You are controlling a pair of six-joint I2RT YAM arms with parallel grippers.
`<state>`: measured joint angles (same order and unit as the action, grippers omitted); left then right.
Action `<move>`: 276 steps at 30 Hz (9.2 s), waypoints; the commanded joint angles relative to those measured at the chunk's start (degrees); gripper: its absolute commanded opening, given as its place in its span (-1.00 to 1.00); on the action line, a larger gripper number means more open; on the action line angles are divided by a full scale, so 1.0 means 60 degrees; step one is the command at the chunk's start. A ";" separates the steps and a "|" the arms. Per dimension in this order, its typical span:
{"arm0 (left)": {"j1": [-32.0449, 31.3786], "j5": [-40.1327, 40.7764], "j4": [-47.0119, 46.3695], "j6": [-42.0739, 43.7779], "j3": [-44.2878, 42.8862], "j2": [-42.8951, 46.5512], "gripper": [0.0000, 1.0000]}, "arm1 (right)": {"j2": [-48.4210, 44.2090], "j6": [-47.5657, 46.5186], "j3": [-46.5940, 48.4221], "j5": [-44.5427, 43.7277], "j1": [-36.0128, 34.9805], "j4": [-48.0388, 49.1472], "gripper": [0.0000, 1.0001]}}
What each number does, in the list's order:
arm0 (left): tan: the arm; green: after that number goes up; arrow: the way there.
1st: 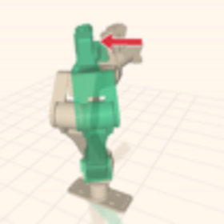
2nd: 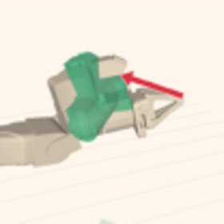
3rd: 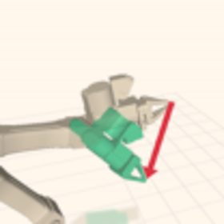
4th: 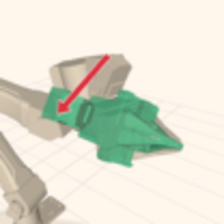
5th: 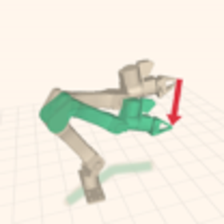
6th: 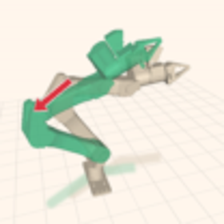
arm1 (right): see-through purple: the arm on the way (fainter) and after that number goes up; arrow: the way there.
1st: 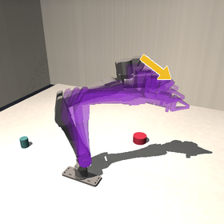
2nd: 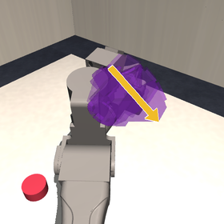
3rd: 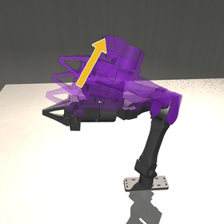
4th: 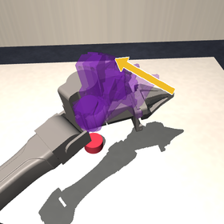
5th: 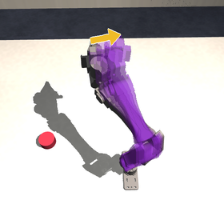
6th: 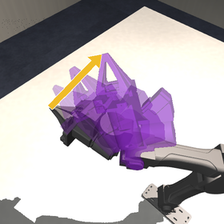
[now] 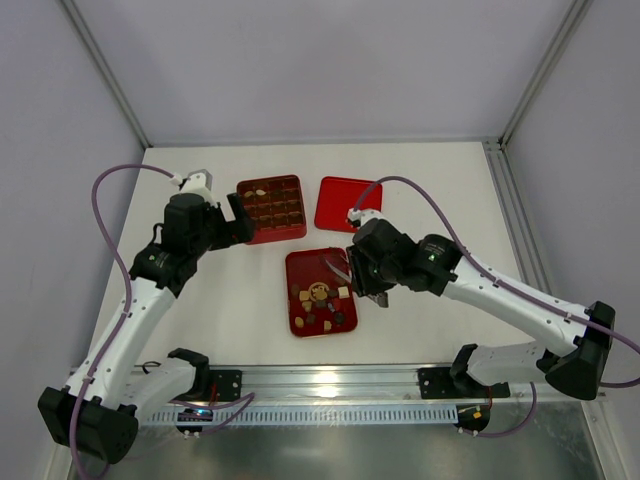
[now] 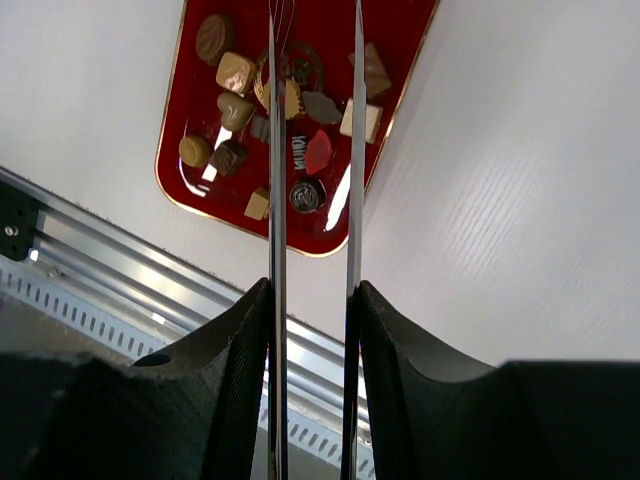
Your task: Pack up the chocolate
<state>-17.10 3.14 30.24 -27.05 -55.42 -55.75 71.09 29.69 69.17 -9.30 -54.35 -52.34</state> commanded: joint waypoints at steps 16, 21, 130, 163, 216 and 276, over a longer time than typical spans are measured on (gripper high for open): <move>0.0067 -0.0113 -0.0367 -0.0106 0.0066 0.0033 0.99 | -0.0306 0.0075 -0.0322 -0.0703 -0.0918 -0.1048 -0.18; 0.0067 -0.0113 -0.0367 -0.0106 0.0066 0.0048 0.99 | -0.0042 -0.0056 -0.0088 -0.1145 -0.0918 -0.1092 -0.17; 0.0097 -0.0142 -0.0323 -0.0106 0.0037 0.0150 0.99 | 0.2170 -0.1799 0.1275 0.0935 0.0591 -0.0696 -0.17; 0.0097 -0.0142 -0.0309 -0.0121 0.0037 0.0136 0.99 | 0.2126 -0.1858 0.1494 0.1038 0.0591 -0.0784 -0.38; 0.0097 -0.0273 -0.0352 -0.0150 0.0037 0.0048 0.99 | 0.7062 -0.2005 0.7470 0.1418 0.2671 0.2233 -0.39; 0.0096 -0.0347 -0.0367 -0.0150 0.0052 -0.0098 0.99 | 0.1631 -0.1361 0.2083 0.0744 0.0842 0.0829 -0.24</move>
<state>-16.84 1.72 30.22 -28.05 -55.16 -56.27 85.60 19.57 86.65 -3.51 -47.11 -45.15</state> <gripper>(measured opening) 0.996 0.388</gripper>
